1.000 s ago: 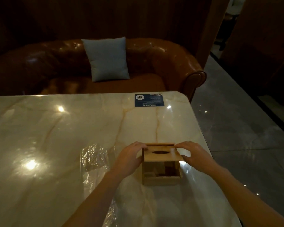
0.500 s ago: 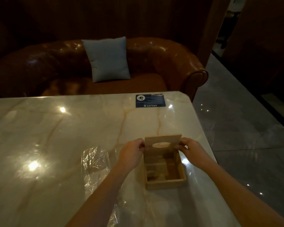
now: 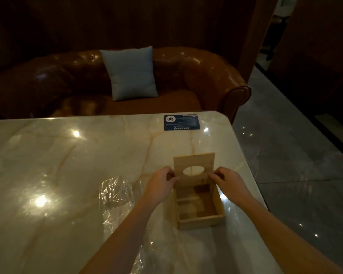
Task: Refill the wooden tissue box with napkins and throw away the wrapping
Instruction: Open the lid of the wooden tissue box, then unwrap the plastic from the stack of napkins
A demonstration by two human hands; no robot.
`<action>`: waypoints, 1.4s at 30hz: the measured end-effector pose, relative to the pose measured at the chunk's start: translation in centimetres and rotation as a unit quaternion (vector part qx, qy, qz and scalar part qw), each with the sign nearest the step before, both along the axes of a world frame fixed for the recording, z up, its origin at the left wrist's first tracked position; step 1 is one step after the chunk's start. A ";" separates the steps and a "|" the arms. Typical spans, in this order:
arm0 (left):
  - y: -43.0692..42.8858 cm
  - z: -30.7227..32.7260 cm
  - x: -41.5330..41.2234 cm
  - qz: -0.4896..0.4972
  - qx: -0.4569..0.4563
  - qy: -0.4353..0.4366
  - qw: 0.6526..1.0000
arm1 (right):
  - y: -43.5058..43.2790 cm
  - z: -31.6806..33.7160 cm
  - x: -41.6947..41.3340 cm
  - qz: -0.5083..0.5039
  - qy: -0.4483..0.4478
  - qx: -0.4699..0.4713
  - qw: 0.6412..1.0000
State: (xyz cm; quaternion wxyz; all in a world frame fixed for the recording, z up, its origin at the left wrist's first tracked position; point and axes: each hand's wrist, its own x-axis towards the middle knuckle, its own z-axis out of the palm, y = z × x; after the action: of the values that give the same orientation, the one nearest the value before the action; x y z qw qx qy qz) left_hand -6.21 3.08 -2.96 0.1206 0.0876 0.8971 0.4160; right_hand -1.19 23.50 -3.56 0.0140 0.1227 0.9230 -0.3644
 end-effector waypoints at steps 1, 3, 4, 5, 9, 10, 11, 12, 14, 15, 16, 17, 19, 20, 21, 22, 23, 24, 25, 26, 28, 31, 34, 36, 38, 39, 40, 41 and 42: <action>0.0 0.0 0.2 0.004 0.012 -0.002 1.000 | 0.0 0.0 0.1 -0.010 -0.004 0.016 1.000; -0.2 0.0 0.4 0.020 0.041 -0.003 0.999 | 0.0 0.2 0.3 -0.028 -0.012 0.038 0.999; -0.4 0.1 0.5 0.029 0.050 -0.001 0.998 | 0.0 0.4 0.4 -0.033 -0.013 0.045 0.998; -0.7 0.3 0.6 0.037 0.056 0.002 0.998 | -0.1 0.6 0.5 -0.036 -0.013 0.053 0.998; -2.3 1.0 0.9 0.053 0.032 0.035 0.997 | -0.6 1.9 0.9 -0.012 -0.020 0.091 0.996; -2.9 1.2 1.0 0.055 0.024 0.047 0.997 | -0.9 2.4 0.9 0.001 -0.022 0.088 0.996; -3.4 1.4 1.2 0.055 0.018 0.058 0.997 | -1.4 3.0 1.1 0.015 -0.021 0.081 0.996; -4.0 1.6 1.4 0.056 0.010 0.067 0.996 | -2.0 3.5 1.2 0.028 -0.015 0.075 0.997; -5.1 1.8 1.9 0.062 -0.012 0.087 0.994 | -3.5 4.4 1.4 0.061 0.000 0.086 0.994; -5.7 1.8 2.1 0.067 -0.025 0.098 0.993 | -4.4 4.7 1.5 0.081 0.012 0.097 0.992; -6.2 1.8 2.5 0.074 -0.038 0.106 0.991 | -5.3 5.0 1.6 0.104 0.028 0.106 0.989; -6.8 1.8 2.8 0.080 -0.050 0.114 0.989 | -6.2 5.2 1.6 0.128 0.043 0.107 0.985; -7.8 1.5 3.4 0.095 -0.074 0.130 0.984 | -8.3 5.2 1.5 0.174 0.060 0.099 0.978; -8.3 1.3 3.7 0.103 -0.089 0.136 0.981 | -9.4 5.0 1.5 0.192 0.064 0.100 0.974; -8.8 1.0 4.0 0.110 -0.102 0.139 0.979 | -10.5 4.6 1.4 0.206 0.063 0.107 0.971; -9.3 0.7 4.4 0.114 -0.109 0.137 0.978 | -11.5 4.0 1.4 0.217 0.059 0.115 0.968; -9.8 0.3 4.7 0.117 -0.112 0.132 0.978 | -12.5 3.3 1.3 0.229 0.056 0.122 0.964; -10.3 -0.1 5.1 0.119 -0.116 0.128 0.978 | -13.5 2.5 1.3 0.245 0.055 0.131 0.959; -10.8 -0.7 5.4 0.117 -0.124 0.125 0.977 | -14.3 1.7 1.2 0.264 0.053 0.142 0.952; -11.2 -1.2 5.7 0.113 -0.138 0.120 0.977 | -15.1 0.8 1.2 0.283 0.049 0.156 0.945; -11.8 -2.4 6.3 0.097 -0.173 0.106 0.974 | -16.4 -0.9 1.3 0.305 0.042 0.177 0.935; -12.2 -4.2 7.2 0.071 -0.218 0.101 0.968 | -17.7 -3.6 2.0 0.331 0.046 0.178 0.925; -11.9 -6.1 8.2 0.045 -0.269 0.068 0.960 | -18.1 -6.0 2.6 0.358 0.000 0.145 0.922; -11.6 -7.2 8.8 0.041 -0.283 0.036 0.957 | -18.0 -7.0 2.9 0.363 -0.030 0.147 0.920; -11.3 -8.1 9.5 0.048 -0.285 0.013 0.957 | -17.9 -7.9 3.3 0.381 -0.045 0.178 0.906; -11.2 -8.3 9.7 0.055 -0.286 0.010 0.957 | -17.8 -8.3 3.4 0.389 -0.046 0.194 0.899; -11.0 -8.4 9.7 0.061 -0.293 0.007 0.954 | -17.8 -8.5 3.5 0.393 -0.046 0.204 0.896; -10.9 -8.3 9.7 0.064 -0.306 0.003 0.950 | -17.7 -8.7 3.5 0.393 -0.044 0.208 0.894; -10.7 -8.1 9.6 0.063 -0.323 -0.002 0.944 | -17.7 -8.9 3.5 0.392 -0.041 0.209 0.895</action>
State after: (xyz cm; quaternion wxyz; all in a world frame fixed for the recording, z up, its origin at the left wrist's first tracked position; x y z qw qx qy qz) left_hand 3.38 -7.60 -11.05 0.1177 -0.0132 0.9868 0.1106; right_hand 2.32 5.81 -12.44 0.1675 -0.2342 0.9497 -0.1232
